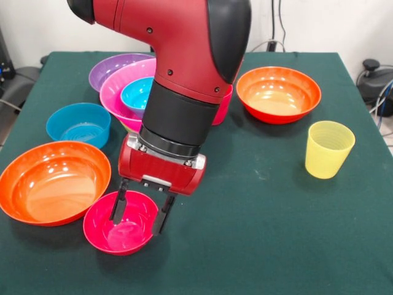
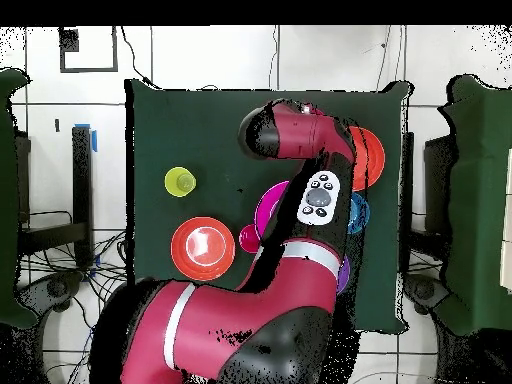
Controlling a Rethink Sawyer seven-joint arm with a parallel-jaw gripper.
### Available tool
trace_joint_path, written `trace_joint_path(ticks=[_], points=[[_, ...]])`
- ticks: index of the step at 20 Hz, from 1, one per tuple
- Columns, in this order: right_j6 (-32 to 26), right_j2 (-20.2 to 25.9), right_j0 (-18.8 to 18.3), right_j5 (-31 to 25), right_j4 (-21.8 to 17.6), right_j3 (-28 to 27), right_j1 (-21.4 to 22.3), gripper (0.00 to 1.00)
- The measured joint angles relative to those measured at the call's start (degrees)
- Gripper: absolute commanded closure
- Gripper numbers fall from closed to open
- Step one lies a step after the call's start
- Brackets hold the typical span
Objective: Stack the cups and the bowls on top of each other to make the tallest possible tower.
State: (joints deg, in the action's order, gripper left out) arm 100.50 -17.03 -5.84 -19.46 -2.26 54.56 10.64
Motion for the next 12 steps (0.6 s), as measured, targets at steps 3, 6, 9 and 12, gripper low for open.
trace_joint_path(ticks=[3,6,9,12], points=[[0.00,-0.13,0.00,0.00,0.69,0.00,-0.14,0.00],[0.00,-0.16,0.02,0.01,1.10,-0.01,-0.29,0.00],[0.19,-0.26,0.12,0.01,1.76,-0.01,-0.65,0.00],[0.54,-0.35,0.29,0.01,2.42,0.00,-1.01,0.00]])
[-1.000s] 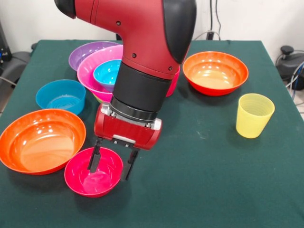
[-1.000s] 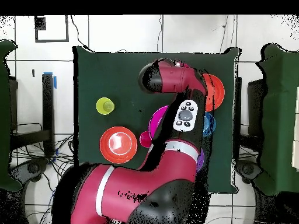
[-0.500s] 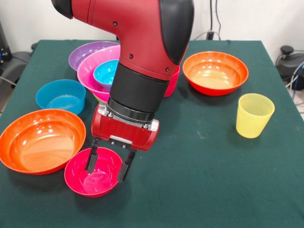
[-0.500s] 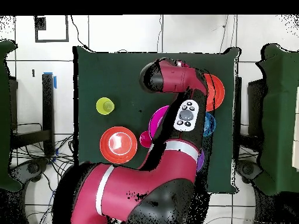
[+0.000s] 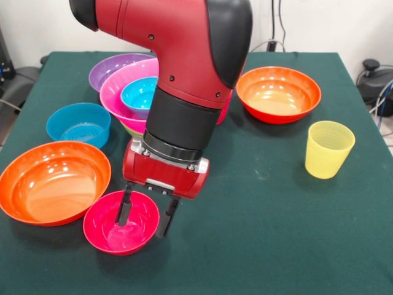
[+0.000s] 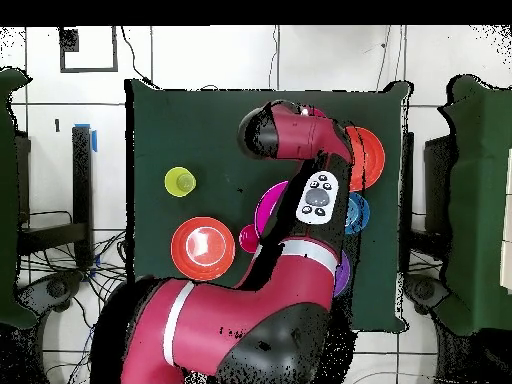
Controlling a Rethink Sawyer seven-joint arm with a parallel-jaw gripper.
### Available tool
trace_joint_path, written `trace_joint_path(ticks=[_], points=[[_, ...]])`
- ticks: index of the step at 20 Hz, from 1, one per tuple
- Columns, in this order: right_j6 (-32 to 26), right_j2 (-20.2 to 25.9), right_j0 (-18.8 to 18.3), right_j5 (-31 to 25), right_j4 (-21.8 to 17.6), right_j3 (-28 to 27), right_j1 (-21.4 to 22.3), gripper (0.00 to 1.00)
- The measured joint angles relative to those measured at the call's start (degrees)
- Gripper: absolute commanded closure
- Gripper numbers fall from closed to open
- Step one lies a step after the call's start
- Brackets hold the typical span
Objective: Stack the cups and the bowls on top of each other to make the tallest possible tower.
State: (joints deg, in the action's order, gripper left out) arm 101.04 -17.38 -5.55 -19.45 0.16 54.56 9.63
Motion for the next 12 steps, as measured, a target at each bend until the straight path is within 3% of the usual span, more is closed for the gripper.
trace_joint_path(ticks=[12], points=[[1.08,-1.19,1.68,0.02,1.52,-0.12,-1.20,0.00]])
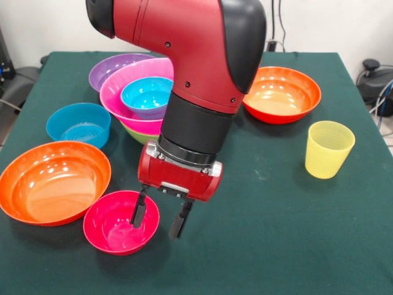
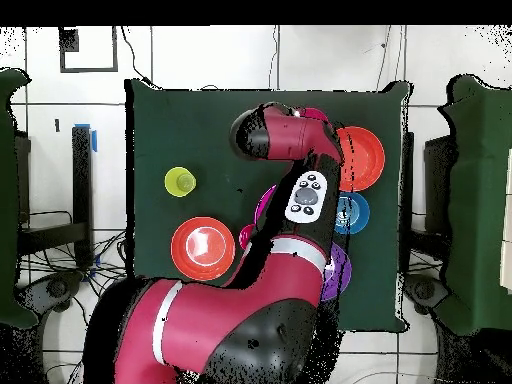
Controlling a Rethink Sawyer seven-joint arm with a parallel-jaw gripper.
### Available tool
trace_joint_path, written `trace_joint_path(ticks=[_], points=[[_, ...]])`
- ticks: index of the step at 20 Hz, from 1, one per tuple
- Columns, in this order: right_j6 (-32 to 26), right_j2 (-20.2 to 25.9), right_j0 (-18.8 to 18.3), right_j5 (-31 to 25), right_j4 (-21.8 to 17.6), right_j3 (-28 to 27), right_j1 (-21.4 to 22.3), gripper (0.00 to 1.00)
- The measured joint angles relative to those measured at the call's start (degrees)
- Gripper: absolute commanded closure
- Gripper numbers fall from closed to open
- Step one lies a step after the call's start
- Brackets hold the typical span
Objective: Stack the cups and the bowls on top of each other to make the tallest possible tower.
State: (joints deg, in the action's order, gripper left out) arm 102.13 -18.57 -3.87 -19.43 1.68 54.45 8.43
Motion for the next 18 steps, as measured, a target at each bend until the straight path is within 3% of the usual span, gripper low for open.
trace_joint_path(ticks=[18], points=[[0.68,-4.56,0.76,-0.02,1.91,-3.52,-4.40,0.00]])
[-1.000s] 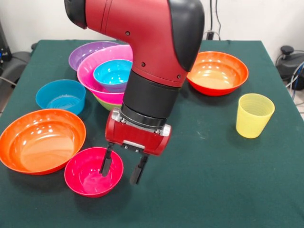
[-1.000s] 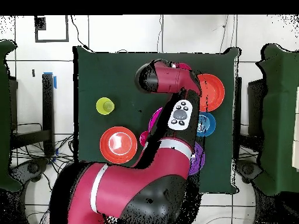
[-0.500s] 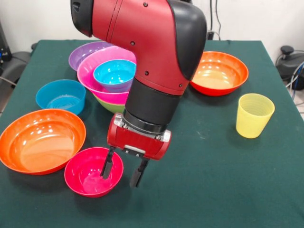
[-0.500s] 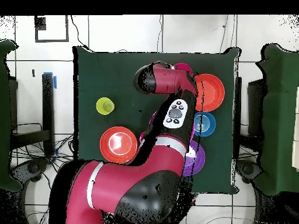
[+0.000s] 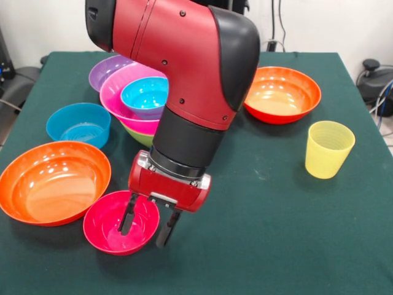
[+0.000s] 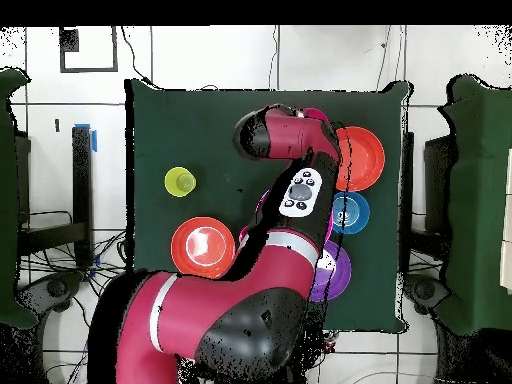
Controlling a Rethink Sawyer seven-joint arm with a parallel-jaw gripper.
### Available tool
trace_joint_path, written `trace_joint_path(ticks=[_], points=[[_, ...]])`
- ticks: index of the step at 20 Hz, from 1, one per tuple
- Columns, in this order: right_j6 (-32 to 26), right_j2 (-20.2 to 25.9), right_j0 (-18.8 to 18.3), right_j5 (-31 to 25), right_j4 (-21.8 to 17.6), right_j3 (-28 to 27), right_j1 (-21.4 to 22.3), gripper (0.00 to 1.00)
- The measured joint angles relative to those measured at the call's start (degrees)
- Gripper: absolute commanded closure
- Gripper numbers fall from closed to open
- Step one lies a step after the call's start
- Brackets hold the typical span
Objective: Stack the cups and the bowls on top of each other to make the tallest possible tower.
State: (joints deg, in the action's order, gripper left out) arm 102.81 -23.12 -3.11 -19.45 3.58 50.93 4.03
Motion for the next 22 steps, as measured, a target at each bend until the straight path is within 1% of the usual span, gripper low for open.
trace_joint_path(ticks=[5,15,22], points=[[0.00,-0.78,-0.01,-0.18,0.05,-0.12,0.00,0.00],[0.00,-0.83,0.00,-3.83,0.19,-0.94,-0.13,0.00],[0.00,-0.83,-0.01,-4.02,0.46,-1.48,-0.31,0.00]])
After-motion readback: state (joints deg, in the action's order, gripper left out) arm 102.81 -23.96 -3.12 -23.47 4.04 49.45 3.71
